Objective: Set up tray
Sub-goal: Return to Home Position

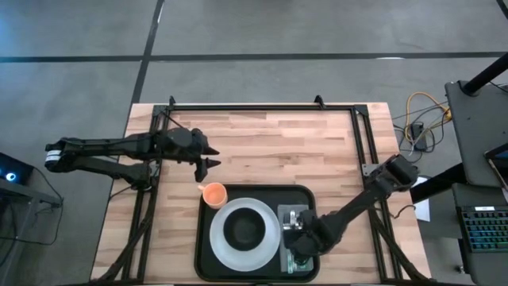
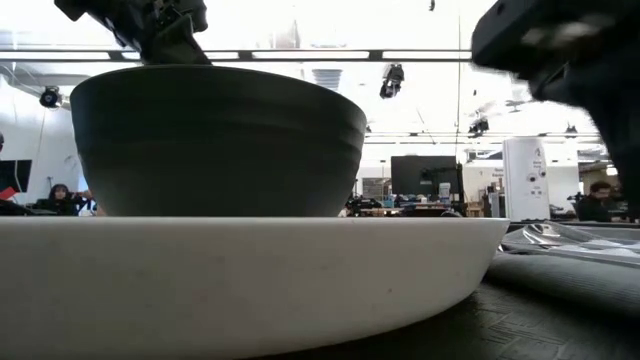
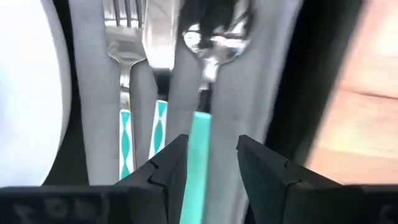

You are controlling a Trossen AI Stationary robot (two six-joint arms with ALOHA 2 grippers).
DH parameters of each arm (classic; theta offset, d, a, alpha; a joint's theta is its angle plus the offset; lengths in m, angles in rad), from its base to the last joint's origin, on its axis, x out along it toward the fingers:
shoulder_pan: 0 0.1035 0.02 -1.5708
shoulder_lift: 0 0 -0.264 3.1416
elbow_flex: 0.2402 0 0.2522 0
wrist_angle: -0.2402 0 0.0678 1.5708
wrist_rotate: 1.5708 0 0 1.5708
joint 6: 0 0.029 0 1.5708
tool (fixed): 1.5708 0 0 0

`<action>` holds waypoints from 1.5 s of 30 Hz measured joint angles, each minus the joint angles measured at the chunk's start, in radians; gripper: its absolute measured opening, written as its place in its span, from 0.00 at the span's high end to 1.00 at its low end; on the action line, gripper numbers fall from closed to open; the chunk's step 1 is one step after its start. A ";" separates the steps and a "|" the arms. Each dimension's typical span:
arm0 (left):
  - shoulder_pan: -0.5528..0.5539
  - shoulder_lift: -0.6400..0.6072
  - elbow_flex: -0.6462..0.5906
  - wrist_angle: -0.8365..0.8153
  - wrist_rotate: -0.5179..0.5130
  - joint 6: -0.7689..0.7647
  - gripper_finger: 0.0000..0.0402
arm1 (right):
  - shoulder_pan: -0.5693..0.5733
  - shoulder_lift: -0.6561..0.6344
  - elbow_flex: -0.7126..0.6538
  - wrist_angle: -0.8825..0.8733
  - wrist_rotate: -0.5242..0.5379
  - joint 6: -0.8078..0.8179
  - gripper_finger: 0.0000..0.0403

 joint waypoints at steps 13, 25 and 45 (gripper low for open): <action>0.000 0.034 0.104 0.048 0.003 -0.008 0.57 | 0.053 -0.212 0.000 -0.198 0.403 -0.115 0.70; 0.000 0.126 0.267 0.020 0.015 -0.026 0.57 | 0.040 -0.444 0.001 -0.153 0.641 -0.443 0.70; -0.015 0.135 0.096 0.619 0.395 -0.314 0.57 | -0.111 -0.706 -0.045 0.068 0.571 -1.050 0.70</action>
